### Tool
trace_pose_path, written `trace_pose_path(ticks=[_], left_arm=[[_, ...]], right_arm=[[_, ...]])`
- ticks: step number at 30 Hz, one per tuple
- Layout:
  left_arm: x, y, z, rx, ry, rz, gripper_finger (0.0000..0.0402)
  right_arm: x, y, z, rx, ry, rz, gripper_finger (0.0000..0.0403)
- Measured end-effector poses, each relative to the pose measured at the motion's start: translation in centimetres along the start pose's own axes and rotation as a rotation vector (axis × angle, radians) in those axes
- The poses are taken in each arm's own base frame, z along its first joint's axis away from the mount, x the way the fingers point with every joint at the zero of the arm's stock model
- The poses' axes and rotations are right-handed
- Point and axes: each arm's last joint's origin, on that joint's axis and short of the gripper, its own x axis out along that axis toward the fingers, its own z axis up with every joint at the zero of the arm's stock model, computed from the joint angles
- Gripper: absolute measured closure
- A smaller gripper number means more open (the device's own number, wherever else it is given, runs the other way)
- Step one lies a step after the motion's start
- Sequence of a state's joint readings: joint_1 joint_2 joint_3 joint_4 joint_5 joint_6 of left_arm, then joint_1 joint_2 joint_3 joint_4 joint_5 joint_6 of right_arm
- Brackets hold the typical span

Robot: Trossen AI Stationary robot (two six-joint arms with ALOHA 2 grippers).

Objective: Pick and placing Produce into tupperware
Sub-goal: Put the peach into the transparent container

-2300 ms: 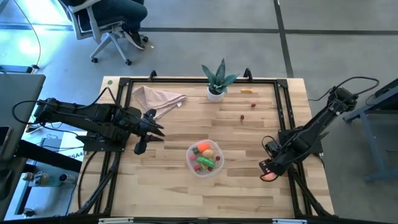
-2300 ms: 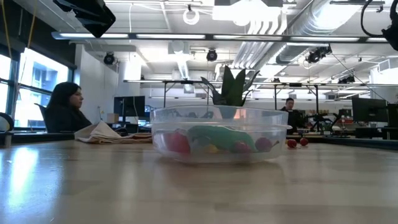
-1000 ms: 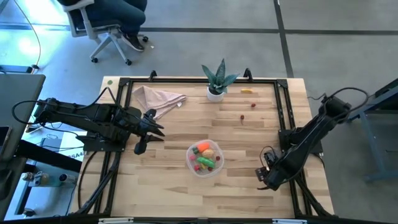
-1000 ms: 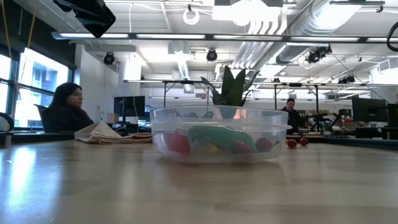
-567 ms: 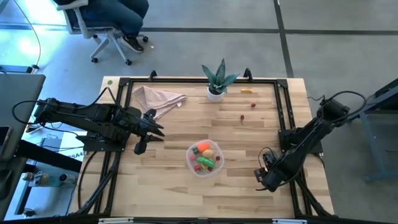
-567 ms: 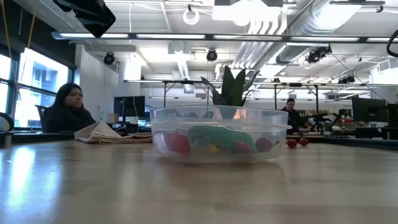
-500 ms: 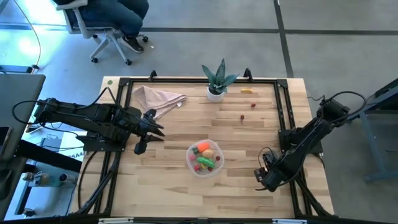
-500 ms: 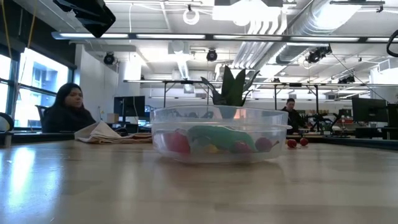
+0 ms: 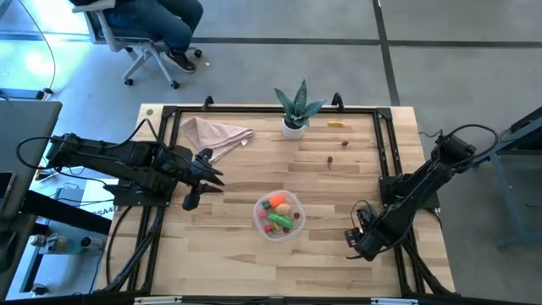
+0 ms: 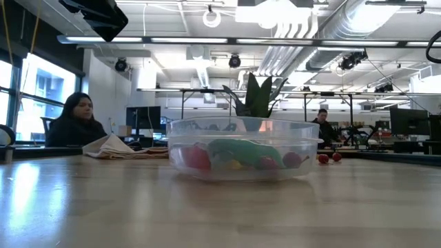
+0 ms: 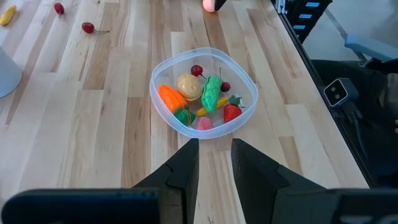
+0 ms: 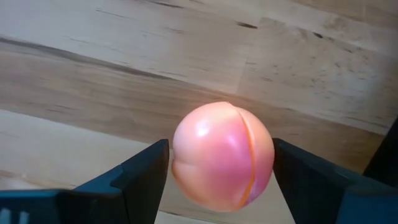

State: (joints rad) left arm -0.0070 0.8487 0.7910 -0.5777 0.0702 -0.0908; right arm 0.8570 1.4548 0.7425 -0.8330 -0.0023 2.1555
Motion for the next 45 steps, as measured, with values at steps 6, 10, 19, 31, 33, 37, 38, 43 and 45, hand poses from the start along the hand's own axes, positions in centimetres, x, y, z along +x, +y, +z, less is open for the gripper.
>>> trace_pose_path(ticks=[6,10,19,31,33,37,38,43,45], left_arm=[[0.0,0.0,0.0,0.000,0.000,0.000,0.0318],[0.0,0.0,0.0,0.000,0.000,0.000,0.0318],[0.0,0.0,0.0,0.000,0.000,0.000,0.0318],[0.0,0.0,0.0,0.000,0.000,0.000,0.0318],[0.0,0.0,0.0,0.000,0.000,0.000,0.0318],[0.0,0.0,0.0,0.000,0.000,0.000,0.0318],[0.0,0.0,0.0,0.000,0.000,0.000,0.0318],[0.0,0.0,0.0,0.000,0.000,0.000,0.0318],[0.0,0.0,0.0,0.000,0.000,0.000,0.0318]], right_arm=[[0.0,0.0,0.0,0.002,-0.011,0.000,0.0132],[0.6,0.1,0.0,0.002,-0.023,-0.021,0.0132],[1.0,0.5,0.3,-0.022,-0.003,-0.053,0.0132],[1.0,0.5,0.3,-0.015,0.026,-0.070,0.0151],[1.0,0.5,0.3,-0.020,0.026,-0.070,0.0160],[1.0,0.5,0.3,-0.021,0.026,-0.070,0.0171],[1.0,0.5,0.3,-0.021,0.026,-0.070,0.0172],[1.0,0.5,0.2,-0.021,0.028,-0.070,0.0173],[1.0,0.5,0.2,-0.021,0.029,-0.071,0.0173]])
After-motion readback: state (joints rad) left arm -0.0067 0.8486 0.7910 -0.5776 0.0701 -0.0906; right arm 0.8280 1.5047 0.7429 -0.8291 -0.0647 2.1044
